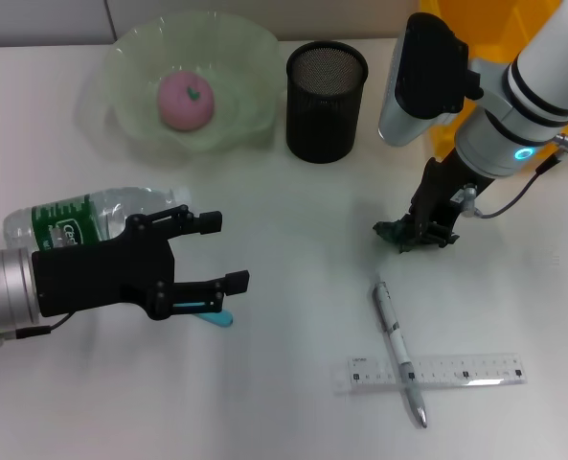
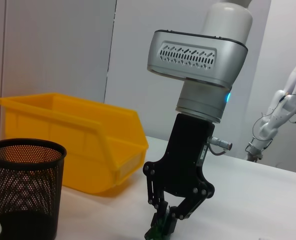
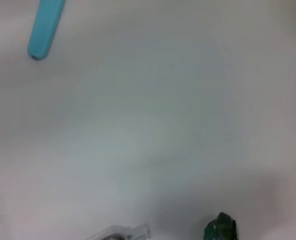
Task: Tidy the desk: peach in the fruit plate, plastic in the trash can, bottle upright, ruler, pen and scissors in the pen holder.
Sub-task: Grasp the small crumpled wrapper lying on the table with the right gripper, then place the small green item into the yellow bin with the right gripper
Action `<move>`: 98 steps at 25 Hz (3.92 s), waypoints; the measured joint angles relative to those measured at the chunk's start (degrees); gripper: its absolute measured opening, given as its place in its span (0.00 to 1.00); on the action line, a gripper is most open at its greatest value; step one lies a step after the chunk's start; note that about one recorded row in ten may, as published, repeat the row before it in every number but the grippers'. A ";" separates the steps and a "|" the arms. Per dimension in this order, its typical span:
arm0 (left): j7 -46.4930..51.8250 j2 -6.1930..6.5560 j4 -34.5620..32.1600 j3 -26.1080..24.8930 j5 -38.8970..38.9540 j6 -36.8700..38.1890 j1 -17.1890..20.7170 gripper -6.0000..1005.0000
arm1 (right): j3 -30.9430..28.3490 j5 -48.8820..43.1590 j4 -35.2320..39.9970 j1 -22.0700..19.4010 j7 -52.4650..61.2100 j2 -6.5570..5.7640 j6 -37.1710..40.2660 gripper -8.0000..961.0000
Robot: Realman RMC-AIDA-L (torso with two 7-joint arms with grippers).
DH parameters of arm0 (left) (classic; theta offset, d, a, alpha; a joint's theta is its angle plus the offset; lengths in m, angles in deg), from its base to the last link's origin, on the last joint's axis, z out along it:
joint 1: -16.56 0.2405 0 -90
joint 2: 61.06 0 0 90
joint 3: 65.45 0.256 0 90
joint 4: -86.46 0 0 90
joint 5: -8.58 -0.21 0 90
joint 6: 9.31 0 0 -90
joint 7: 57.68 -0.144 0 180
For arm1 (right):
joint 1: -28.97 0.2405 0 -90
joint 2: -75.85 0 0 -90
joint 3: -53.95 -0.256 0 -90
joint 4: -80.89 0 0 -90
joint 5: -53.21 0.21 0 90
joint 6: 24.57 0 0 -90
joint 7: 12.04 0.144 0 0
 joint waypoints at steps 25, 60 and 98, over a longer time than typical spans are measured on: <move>-0.26 0.08 -0.24 -1.56 0.00 -0.08 -0.16 0.83 | -8.82 32.56 13.97 -20.62 -14.27 -0.51 2.90 0.12; -0.71 -0.75 0.00 -4.10 0.22 0.35 -0.94 0.82 | -21.95 74.46 -27.21 -25.82 -69.51 -0.33 7.25 0.12; -0.71 -0.71 -0.19 -4.10 0.53 1.15 -0.26 0.81 | -30.06 107.05 -30.89 -21.55 -86.88 -0.14 -15.24 0.12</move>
